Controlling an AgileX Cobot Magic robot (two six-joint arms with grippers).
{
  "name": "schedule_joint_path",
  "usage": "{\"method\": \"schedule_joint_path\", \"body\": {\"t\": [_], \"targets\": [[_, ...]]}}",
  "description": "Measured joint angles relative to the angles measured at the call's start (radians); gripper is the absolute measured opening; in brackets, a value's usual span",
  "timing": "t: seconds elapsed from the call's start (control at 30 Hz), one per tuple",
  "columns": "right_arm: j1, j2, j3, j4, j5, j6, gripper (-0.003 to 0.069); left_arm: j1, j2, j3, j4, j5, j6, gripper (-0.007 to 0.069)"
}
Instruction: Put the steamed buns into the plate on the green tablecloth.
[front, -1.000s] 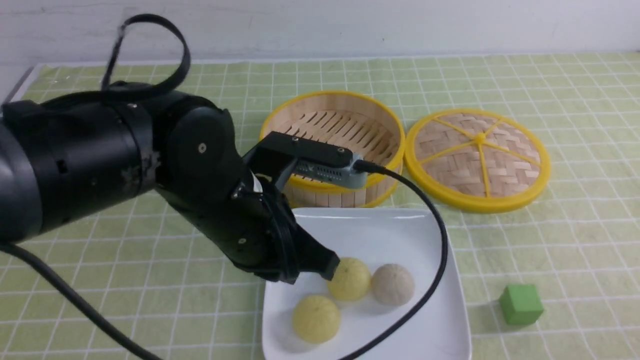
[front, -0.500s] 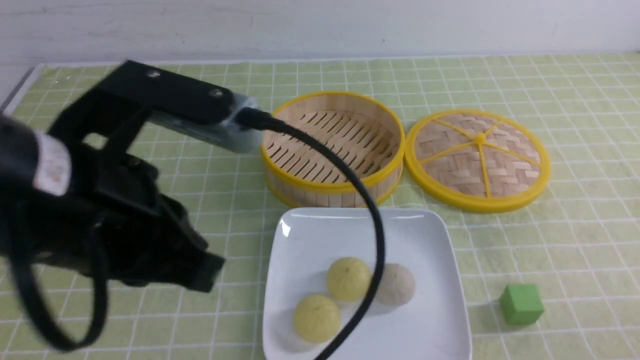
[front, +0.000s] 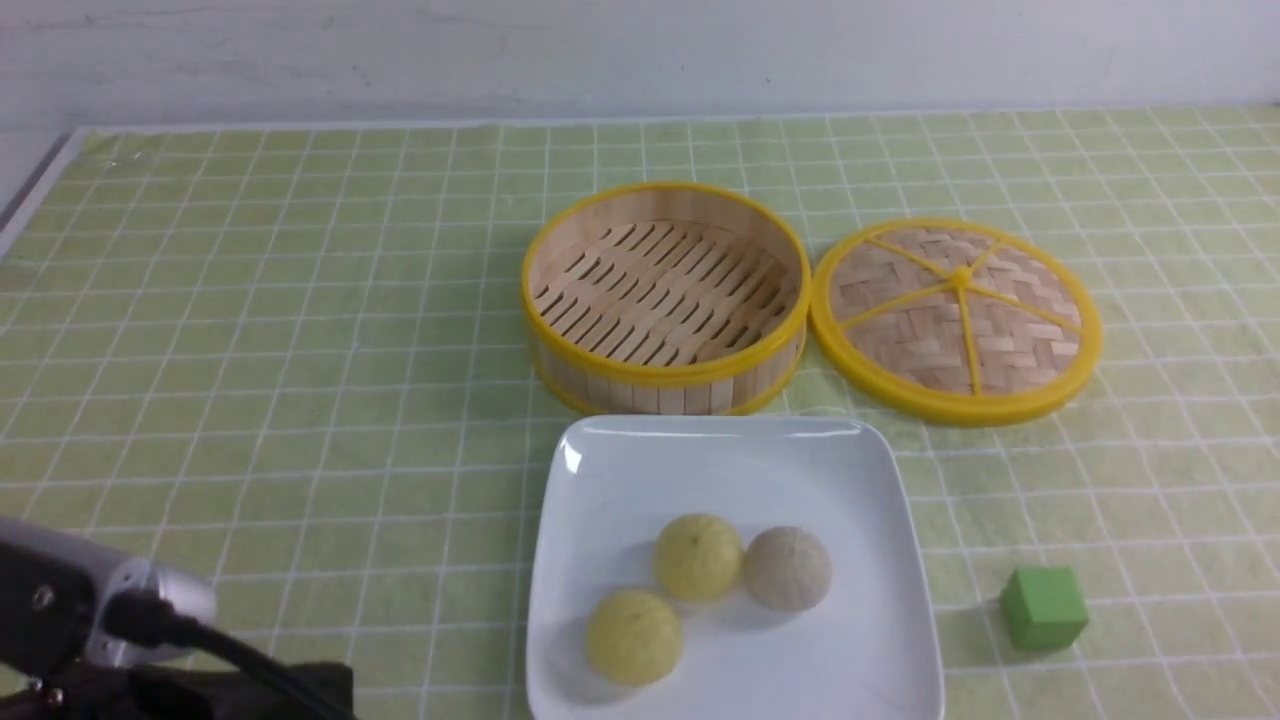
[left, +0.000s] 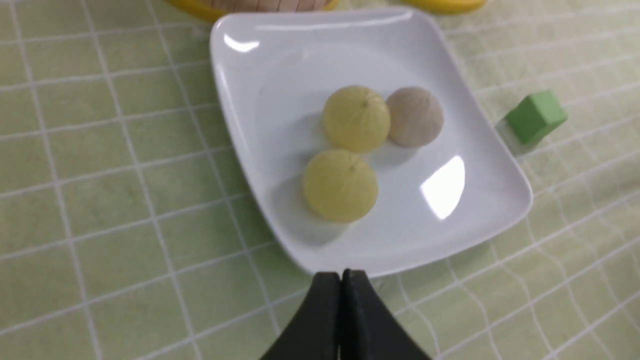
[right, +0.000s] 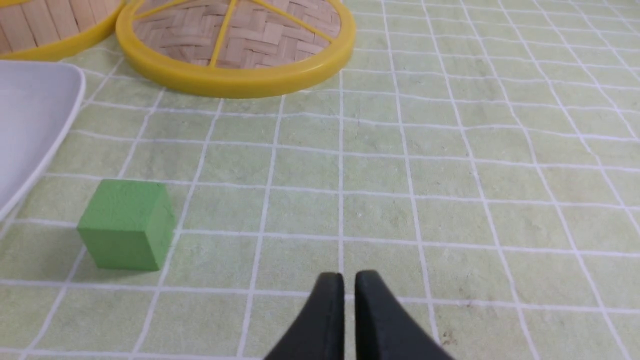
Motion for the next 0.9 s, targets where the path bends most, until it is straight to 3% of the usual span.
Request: {"method": "schedule_joint_path", "body": {"t": [0.13,0.33,0.7,0.8,0.9], "targets": [[0.000,0.000,0.000,0.000,0.000,0.000,0.0068,0.000,-0.007,0.087,0.011,-0.087,0.003,0.0023],[0.000,0.000,0.000,0.000,-0.001,0.000,0.0076,0.000,-0.008,0.150,0.131,-0.083,0.024,0.0033],[0.000,0.000,0.000,0.002,-0.001,0.000,0.0091,0.001,-0.008,0.154,0.167,-0.162,-0.015,0.0039],[0.000,0.000,0.000,0.003,-0.001,0.000,0.0095,0.039,-0.015,0.154,0.177,-0.188,-0.009,0.0042],[0.000,0.000,0.000,0.003,-0.002,0.000,0.0099,0.147,-0.082,0.166,0.190,-0.190,0.016,0.0046]]}}
